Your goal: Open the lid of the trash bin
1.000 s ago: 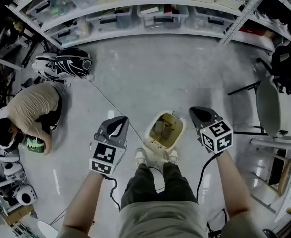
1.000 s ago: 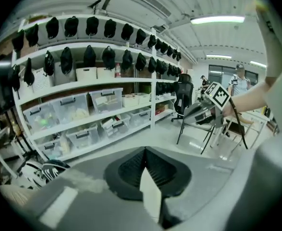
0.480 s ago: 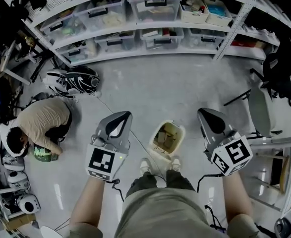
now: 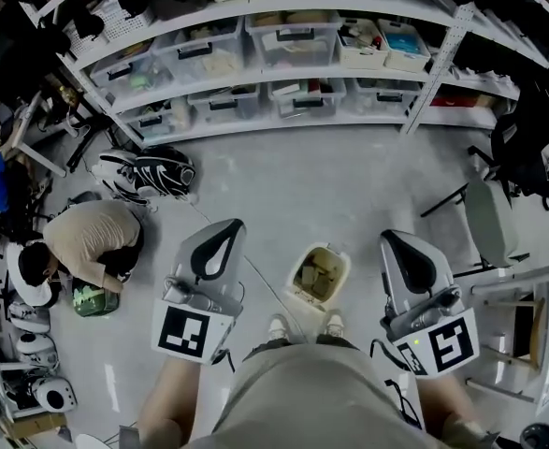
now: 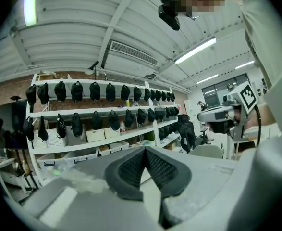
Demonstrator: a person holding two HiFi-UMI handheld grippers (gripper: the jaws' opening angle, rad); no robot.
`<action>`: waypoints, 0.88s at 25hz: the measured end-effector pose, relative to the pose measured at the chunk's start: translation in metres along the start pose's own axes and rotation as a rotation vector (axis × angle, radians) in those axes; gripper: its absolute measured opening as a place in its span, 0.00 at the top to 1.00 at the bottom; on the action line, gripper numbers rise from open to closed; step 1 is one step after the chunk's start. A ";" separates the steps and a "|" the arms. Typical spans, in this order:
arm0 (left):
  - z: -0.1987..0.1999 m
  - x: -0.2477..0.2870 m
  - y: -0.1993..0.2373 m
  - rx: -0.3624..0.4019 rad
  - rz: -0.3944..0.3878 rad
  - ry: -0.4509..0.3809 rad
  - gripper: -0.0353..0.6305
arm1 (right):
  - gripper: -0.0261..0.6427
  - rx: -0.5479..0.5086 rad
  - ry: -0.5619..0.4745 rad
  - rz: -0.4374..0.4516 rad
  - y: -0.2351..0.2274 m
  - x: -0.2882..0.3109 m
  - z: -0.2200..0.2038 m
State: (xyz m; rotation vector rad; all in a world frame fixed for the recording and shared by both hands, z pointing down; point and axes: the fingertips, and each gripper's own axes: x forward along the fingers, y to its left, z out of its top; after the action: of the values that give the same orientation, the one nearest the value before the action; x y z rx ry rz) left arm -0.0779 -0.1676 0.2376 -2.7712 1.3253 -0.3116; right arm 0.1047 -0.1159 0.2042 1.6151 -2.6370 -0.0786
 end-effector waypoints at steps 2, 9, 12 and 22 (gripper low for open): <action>0.012 -0.007 0.003 0.018 0.011 -0.020 0.94 | 0.96 -0.006 -0.019 -0.004 0.000 -0.003 0.013; 0.034 -0.018 0.006 0.046 0.036 -0.072 0.94 | 0.96 -0.013 -0.075 -0.008 0.001 -0.004 0.036; 0.033 -0.016 0.002 0.062 0.022 -0.059 0.94 | 0.96 -0.022 -0.070 -0.004 0.001 -0.002 0.038; 0.033 -0.012 0.003 0.046 0.015 -0.056 0.94 | 0.96 -0.023 -0.050 -0.003 0.000 0.002 0.033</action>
State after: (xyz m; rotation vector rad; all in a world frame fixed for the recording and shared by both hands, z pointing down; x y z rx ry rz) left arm -0.0805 -0.1617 0.2030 -2.7109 1.3083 -0.2586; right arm 0.1014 -0.1166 0.1710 1.6307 -2.6605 -0.1506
